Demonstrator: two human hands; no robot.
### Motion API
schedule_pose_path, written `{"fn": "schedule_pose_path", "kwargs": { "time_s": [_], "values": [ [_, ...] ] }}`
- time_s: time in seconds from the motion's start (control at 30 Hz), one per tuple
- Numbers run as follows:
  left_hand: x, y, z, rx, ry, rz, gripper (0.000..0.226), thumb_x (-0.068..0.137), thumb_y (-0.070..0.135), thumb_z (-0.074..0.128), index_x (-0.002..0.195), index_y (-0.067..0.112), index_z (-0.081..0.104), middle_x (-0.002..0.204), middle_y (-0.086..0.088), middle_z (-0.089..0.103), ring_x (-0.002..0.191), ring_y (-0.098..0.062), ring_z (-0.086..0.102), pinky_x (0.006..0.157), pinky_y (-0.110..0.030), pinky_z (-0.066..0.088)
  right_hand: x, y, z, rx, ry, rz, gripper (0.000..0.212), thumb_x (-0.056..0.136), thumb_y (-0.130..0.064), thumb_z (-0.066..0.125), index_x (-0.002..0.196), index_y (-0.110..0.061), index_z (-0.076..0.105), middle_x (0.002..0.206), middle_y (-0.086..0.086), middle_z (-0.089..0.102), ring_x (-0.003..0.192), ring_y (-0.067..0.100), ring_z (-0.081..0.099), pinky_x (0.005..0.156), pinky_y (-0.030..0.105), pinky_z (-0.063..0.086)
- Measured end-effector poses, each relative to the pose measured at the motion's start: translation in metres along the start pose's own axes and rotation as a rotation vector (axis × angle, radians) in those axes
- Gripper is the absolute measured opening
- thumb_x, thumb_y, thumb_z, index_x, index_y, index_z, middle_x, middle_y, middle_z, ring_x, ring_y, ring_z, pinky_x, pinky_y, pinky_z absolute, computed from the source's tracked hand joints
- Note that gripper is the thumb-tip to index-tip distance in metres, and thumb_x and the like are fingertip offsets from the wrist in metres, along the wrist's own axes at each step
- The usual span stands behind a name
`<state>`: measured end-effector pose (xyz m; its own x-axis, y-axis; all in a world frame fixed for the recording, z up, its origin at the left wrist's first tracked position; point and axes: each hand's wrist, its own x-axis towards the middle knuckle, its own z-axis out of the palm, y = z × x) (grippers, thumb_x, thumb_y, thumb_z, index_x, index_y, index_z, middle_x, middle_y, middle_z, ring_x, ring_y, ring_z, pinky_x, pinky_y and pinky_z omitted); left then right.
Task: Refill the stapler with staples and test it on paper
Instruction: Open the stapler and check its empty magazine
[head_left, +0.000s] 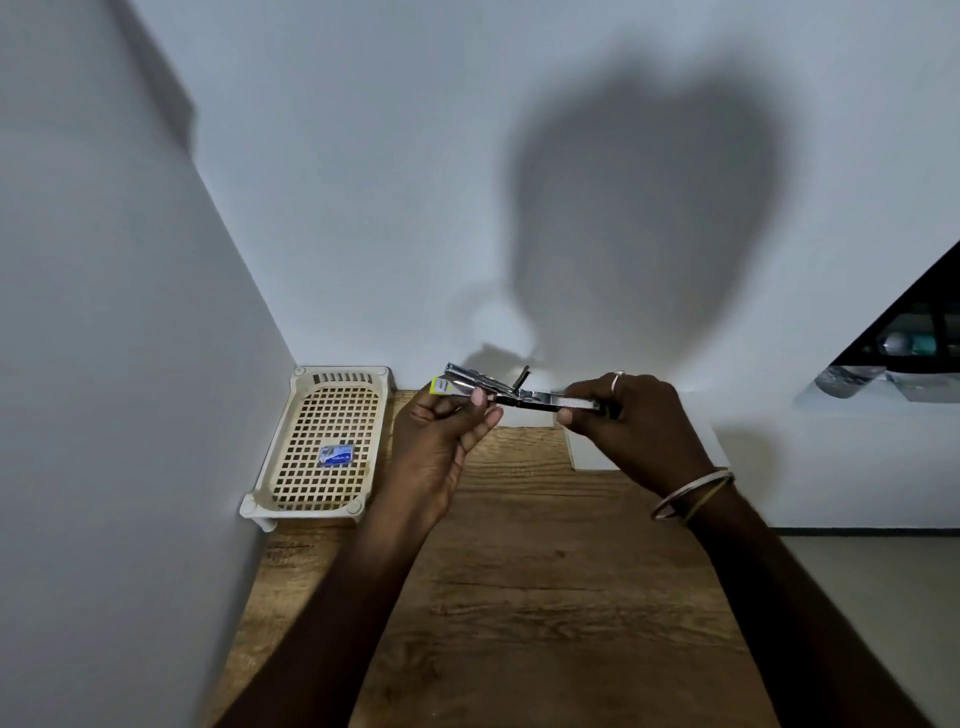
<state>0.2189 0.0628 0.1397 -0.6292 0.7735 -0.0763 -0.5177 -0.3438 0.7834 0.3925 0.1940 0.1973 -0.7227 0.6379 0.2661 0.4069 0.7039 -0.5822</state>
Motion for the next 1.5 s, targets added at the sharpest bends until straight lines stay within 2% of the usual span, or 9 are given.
{"fn": "schedule_pose_path", "kwargs": {
  "time_s": [0.1, 0.17, 0.27, 0.43, 0.6, 0.77, 0.93, 1.17, 1.5],
  "values": [
    [0.001, -0.003, -0.021, 0.120, -0.064, 0.017, 0.020, 0.073, 0.003, 0.084, 0.088, 0.012, 0.074, 0.087, -0.008, 0.078, 0.091, -0.022, 0.076, 0.086, -0.041, 0.061, -0.005, 0.015, -0.004, 0.038, 0.002, 0.046, 0.011, 0.078, -0.026, 0.082, 0.088, -0.031, 0.081, 0.078, -0.007, 0.069, 0.078, 0.000, 0.062, 0.069, 0.011, 0.040],
    [0.001, -0.008, -0.032, 0.278, -0.073, 0.024, 0.028, 0.069, 0.011, 0.092, 0.092, 0.013, 0.075, 0.095, -0.011, 0.079, 0.094, -0.024, 0.075, 0.088, -0.044, 0.061, -0.013, 0.024, 0.000, 0.089, 0.005, 0.074, 0.013, 0.075, -0.022, 0.085, 0.087, -0.028, 0.082, 0.079, -0.006, 0.066, 0.080, 0.006, 0.062, 0.072, 0.021, 0.044],
    [0.001, -0.020, -0.044, 0.534, -0.095, 0.036, 0.043, 0.068, 0.023, 0.095, 0.107, 0.017, 0.077, 0.101, -0.009, 0.080, 0.093, -0.019, 0.074, 0.086, -0.034, 0.058, -0.025, 0.041, 0.013, 0.052, -0.034, 0.133, 0.015, 0.075, -0.021, 0.086, 0.089, -0.021, 0.082, 0.082, 0.001, 0.064, 0.086, 0.019, 0.060, 0.077, 0.035, 0.048],
    [-0.007, -0.053, -0.064, 0.831, -0.147, 0.036, 0.049, 0.069, 0.029, 0.094, 0.115, 0.032, 0.077, 0.079, 0.011, 0.073, 0.077, 0.000, 0.067, 0.072, -0.020, 0.054, -0.055, 0.076, 0.049, -0.094, -0.091, 0.201, 0.018, 0.072, -0.025, 0.088, 0.080, -0.014, 0.076, 0.083, 0.003, 0.064, 0.087, 0.028, 0.058, 0.073, 0.040, 0.049],
    [-0.020, -0.091, -0.085, 1.246, -0.197, 0.123, 0.030, 0.077, 0.032, 0.088, 0.105, 0.024, 0.081, 0.092, 0.004, 0.077, 0.087, -0.011, 0.072, 0.077, -0.038, 0.058, -0.088, 0.106, 0.083, -0.140, -0.143, 0.186, 0.027, 0.068, -0.023, 0.090, 0.093, -0.022, 0.082, 0.089, 0.001, 0.068, 0.088, 0.027, 0.062, 0.074, 0.039, 0.050],
    [-0.033, -0.126, -0.105, 1.363, -0.225, 0.123, 0.032, 0.071, 0.029, 0.091, 0.101, 0.021, 0.082, 0.094, 0.006, 0.073, 0.090, -0.013, 0.067, 0.081, -0.039, 0.054, -0.116, 0.131, 0.110, -0.184, -0.195, 0.248, 0.029, 0.071, -0.023, 0.086, 0.099, -0.028, 0.081, 0.094, -0.001, 0.069, 0.096, 0.029, 0.063, 0.081, 0.045, 0.050],
    [-0.036, -0.151, -0.118, 1.592, -0.237, 0.212, 0.031, 0.069, 0.043, 0.089, 0.097, 0.032, 0.082, 0.098, 0.009, 0.071, 0.095, -0.017, 0.062, 0.078, -0.038, 0.048, -0.127, 0.145, 0.126, -0.249, -0.261, 0.273, 0.023, 0.078, -0.033, 0.080, 0.101, -0.032, 0.080, 0.096, -0.004, 0.070, 0.101, 0.026, 0.061, 0.081, 0.038, 0.043],
    [-0.041, -0.173, -0.129, 1.647, -0.161, 0.129, 0.036, 0.071, 0.051, 0.085, 0.102, 0.033, 0.081, 0.105, 0.011, 0.063, 0.106, -0.018, 0.051, 0.080, -0.035, 0.031, -0.125, 0.159, 0.133, -0.226, -0.339, 0.312, 0.020, 0.083, -0.037, 0.075, 0.102, -0.032, 0.079, 0.098, -0.004, 0.071, 0.102, 0.022, 0.060, 0.088, 0.038, 0.046],
    [-0.036, -0.173, -0.130, 1.655, -0.148, 0.060, 0.038, 0.069, 0.054, 0.085, 0.105, 0.042, 0.080, 0.102, 0.013, 0.054, 0.106, -0.016, 0.047, 0.081, -0.034, 0.027, -0.130, 0.170, 0.141, -0.079, -0.268, 0.328, 0.018, 0.072, -0.026, 0.086, 0.089, -0.028, 0.082, 0.083, -0.004, 0.065, 0.085, 0.017, 0.058, 0.072, 0.031, 0.046]
  ]
}}
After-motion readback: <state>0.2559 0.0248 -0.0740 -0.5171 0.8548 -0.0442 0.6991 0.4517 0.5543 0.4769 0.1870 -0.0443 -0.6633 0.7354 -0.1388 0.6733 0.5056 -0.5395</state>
